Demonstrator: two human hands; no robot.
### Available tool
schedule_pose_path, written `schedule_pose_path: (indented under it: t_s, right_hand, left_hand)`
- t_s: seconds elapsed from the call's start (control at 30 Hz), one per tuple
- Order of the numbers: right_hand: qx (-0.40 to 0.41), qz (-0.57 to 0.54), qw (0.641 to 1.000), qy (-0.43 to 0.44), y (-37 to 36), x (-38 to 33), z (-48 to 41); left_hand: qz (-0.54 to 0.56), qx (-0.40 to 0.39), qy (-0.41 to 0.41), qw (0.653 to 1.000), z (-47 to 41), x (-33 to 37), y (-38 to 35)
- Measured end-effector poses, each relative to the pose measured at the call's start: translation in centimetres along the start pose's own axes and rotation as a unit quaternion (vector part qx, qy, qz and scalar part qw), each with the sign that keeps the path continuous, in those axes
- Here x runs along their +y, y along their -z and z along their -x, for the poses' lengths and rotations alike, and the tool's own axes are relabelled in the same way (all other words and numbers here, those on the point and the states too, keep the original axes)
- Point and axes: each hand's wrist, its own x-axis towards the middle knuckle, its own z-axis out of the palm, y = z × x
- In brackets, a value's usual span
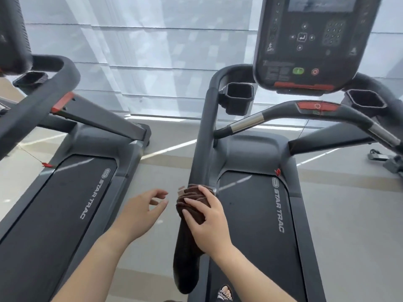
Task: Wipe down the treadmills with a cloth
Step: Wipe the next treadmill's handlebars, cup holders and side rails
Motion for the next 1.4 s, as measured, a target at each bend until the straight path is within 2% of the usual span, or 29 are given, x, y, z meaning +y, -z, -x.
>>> schedule_pose_path:
  t_s: [0.27,0.43,0.6,0.73,0.87,0.97,1.17,1.4]
  right_hand:
    - [0.001,0.039,0.999,0.004,-0.2,0.3,-1.2]
    - [-0.001,0.068,0.998,-0.006,0.2,-0.5,-1.3]
    - [0.072,0.118,0.990,-0.026,-1.2,-1.6,1.6]
    - [0.193,0.106,0.975,-0.030,-4.0,-2.3,7.9]
    - [0.364,0.113,0.924,-0.036,-8.5,-2.0,12.4]
    - [0.434,0.151,0.887,-0.050,-11.2,-1.9,13.3]
    - [0.400,0.244,0.880,-0.077,-9.9,-3.7,10.2]
    - [0.424,0.294,0.856,-0.047,-13.3,-2.2,13.0]
  left_hand:
    - [0.004,-0.018,-0.083,0.996,-4.3,0.0,-0.5]
    - [0.011,-0.019,-0.215,0.976,-7.3,-0.9,-1.4]
    - [0.012,-0.015,-0.408,0.913,-9.4,-2.9,-3.5]
    - [-0.008,-0.066,-0.511,0.857,-8.7,-3.3,-4.7]
    - [-0.071,-0.095,-0.545,0.830,-8.0,-2.9,-6.2]
    - [-0.088,-0.079,-0.562,0.818,-7.4,-3.3,-6.7]
    - [-0.071,-0.100,-0.555,0.822,-7.9,-3.9,-6.6]
    - [-0.107,-0.135,-0.592,0.788,-9.5,-4.8,-5.7]
